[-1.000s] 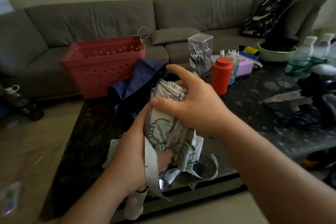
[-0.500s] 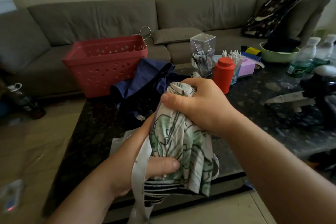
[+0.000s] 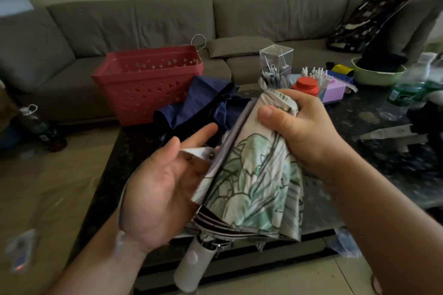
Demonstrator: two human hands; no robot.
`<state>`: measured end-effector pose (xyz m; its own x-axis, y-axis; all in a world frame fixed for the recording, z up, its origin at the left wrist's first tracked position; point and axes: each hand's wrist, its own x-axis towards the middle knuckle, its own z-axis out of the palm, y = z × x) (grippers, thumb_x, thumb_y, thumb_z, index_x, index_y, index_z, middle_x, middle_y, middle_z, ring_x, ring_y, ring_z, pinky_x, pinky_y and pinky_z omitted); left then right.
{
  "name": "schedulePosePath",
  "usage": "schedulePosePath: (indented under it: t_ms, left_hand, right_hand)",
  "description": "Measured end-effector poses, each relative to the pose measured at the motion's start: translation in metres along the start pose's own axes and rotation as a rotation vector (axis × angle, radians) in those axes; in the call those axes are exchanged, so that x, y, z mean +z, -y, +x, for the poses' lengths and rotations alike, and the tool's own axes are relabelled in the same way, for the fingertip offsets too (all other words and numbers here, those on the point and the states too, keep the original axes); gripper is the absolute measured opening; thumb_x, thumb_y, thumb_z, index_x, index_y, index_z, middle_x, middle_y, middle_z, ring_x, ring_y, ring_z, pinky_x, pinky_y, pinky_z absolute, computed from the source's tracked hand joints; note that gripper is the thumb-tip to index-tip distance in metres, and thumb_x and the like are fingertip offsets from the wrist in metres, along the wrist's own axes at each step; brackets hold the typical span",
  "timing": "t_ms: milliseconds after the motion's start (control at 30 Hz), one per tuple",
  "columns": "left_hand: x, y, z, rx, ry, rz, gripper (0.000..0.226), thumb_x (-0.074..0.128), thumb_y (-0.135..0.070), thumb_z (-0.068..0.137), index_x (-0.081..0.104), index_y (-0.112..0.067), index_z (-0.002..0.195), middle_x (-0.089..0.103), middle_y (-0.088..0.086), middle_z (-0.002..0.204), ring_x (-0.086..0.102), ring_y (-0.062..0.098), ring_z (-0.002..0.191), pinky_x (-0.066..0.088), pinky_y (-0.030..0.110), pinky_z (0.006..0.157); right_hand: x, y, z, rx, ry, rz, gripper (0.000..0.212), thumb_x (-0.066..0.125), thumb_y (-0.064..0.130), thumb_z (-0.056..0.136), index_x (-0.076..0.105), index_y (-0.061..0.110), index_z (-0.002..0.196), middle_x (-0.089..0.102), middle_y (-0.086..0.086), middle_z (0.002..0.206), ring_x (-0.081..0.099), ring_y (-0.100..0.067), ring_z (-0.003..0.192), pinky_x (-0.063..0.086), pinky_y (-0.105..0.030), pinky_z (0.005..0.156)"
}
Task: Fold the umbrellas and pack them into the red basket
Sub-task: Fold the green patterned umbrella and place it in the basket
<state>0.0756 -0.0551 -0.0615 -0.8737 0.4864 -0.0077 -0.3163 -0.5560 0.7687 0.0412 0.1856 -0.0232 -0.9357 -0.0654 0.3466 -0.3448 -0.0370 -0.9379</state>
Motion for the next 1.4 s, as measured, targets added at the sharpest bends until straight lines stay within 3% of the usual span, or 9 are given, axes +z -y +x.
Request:
schedulePosePath:
  t_ms: [233, 333, 433, 700, 833, 1000, 1100, 1233, 1400]
  left_hand:
    - [0.001, 0.0, 0.008, 0.013, -0.173, 0.019, 0.08, 0.094, -0.048, 0.061, 0.072, -0.015, 0.131, 0.072, 0.019, 0.118, 0.072, 0.034, 0.107, 0.06, 0.047, 0.088]
    - [0.007, 0.004, 0.01, 0.05, -0.246, 0.087, 0.044, 0.077, -0.028, 0.082, 0.074, -0.014, 0.124, 0.075, 0.013, 0.098, 0.075, 0.026, 0.088, 0.064, 0.038, 0.074]
    - [0.014, 0.005, 0.011, 0.091, -0.256, 0.069, 0.047, 0.058, -0.02, 0.081, 0.069, -0.01, 0.126, 0.077, 0.01, 0.088, 0.075, 0.022, 0.076, 0.064, 0.032, 0.066]
    - [0.002, 0.004, 0.018, -0.185, -0.32, -0.069, 0.056, 0.05, -0.042, 0.1, 0.067, -0.003, 0.137, 0.071, 0.022, 0.13, 0.069, 0.036, 0.115, 0.06, 0.047, 0.091]
    - [-0.002, 0.002, 0.016, -0.247, -0.288, 0.151, 0.053, 0.06, -0.038, 0.093, 0.072, -0.001, 0.129, 0.068, 0.022, 0.127, 0.06, 0.036, 0.115, 0.054, 0.041, 0.089]
    - [0.001, 0.004, 0.011, 0.097, -0.327, 0.869, 0.045, 0.083, -0.058, 0.073, 0.057, -0.022, 0.074, 0.054, 0.01, 0.075, 0.047, 0.021, 0.064, 0.043, 0.036, 0.06]
    - [-0.003, 0.006, 0.01, 0.382, -0.284, 1.164, 0.013, 0.074, -0.048, 0.088, 0.068, -0.042, 0.098, 0.063, -0.009, 0.087, 0.061, 0.013, 0.075, 0.052, 0.033, 0.072]
    - [0.003, 0.002, 0.006, 0.564, -0.184, 1.281, 0.031, 0.062, -0.041, 0.095, 0.067, -0.046, 0.124, 0.063, -0.02, 0.115, 0.064, 0.007, 0.109, 0.047, 0.012, 0.087]
    - [-0.007, 0.005, 0.007, 0.45, -0.181, 1.128, 0.037, 0.077, -0.038, 0.095, 0.069, -0.04, 0.131, 0.07, -0.008, 0.125, 0.069, 0.022, 0.108, 0.059, 0.042, 0.092]
  right_hand:
    - [-0.005, 0.0, -0.001, -0.062, 0.015, 0.059, 0.015, 0.084, 0.034, 0.072, 0.077, 0.026, 0.083, 0.072, 0.004, 0.076, 0.071, -0.015, 0.069, 0.057, -0.029, 0.065]
    - [-0.006, -0.001, -0.002, -0.06, 0.015, 0.06, 0.016, 0.084, 0.033, 0.071, 0.077, 0.025, 0.083, 0.072, 0.004, 0.075, 0.071, -0.014, 0.068, 0.057, -0.027, 0.063]
    - [-0.006, -0.002, -0.002, -0.066, 0.009, 0.064, 0.017, 0.083, 0.033, 0.071, 0.076, 0.023, 0.083, 0.072, 0.004, 0.075, 0.07, -0.014, 0.068, 0.057, -0.027, 0.063]
    - [-0.006, 0.003, -0.002, -0.09, 0.032, 0.105, 0.013, 0.081, 0.028, 0.073, 0.073, 0.022, 0.082, 0.07, 0.003, 0.072, 0.069, -0.013, 0.064, 0.056, -0.025, 0.061]
    - [-0.006, 0.004, -0.002, -0.101, 0.042, 0.1, 0.01, 0.081, 0.028, 0.073, 0.075, 0.024, 0.08, 0.069, 0.005, 0.072, 0.069, -0.011, 0.064, 0.056, -0.025, 0.06]
    - [0.0, 0.005, -0.003, -0.148, 0.056, 0.06, 0.016, 0.081, 0.027, 0.073, 0.073, 0.021, 0.086, 0.071, 0.007, 0.074, 0.069, -0.009, 0.067, 0.055, -0.023, 0.062]
    - [0.006, 0.008, -0.002, -0.176, 0.111, 0.049, 0.016, 0.081, 0.024, 0.076, 0.072, 0.017, 0.088, 0.07, 0.007, 0.076, 0.068, -0.009, 0.069, 0.054, -0.023, 0.063]
    - [0.008, 0.013, -0.002, -0.206, 0.138, 0.053, 0.022, 0.08, 0.022, 0.076, 0.07, 0.012, 0.093, 0.07, 0.008, 0.078, 0.068, -0.009, 0.07, 0.054, -0.023, 0.064]
    - [0.002, 0.017, -0.001, -0.197, 0.177, 0.121, 0.025, 0.077, 0.019, 0.074, 0.066, 0.007, 0.092, 0.066, 0.005, 0.074, 0.065, -0.011, 0.064, 0.053, -0.024, 0.059]
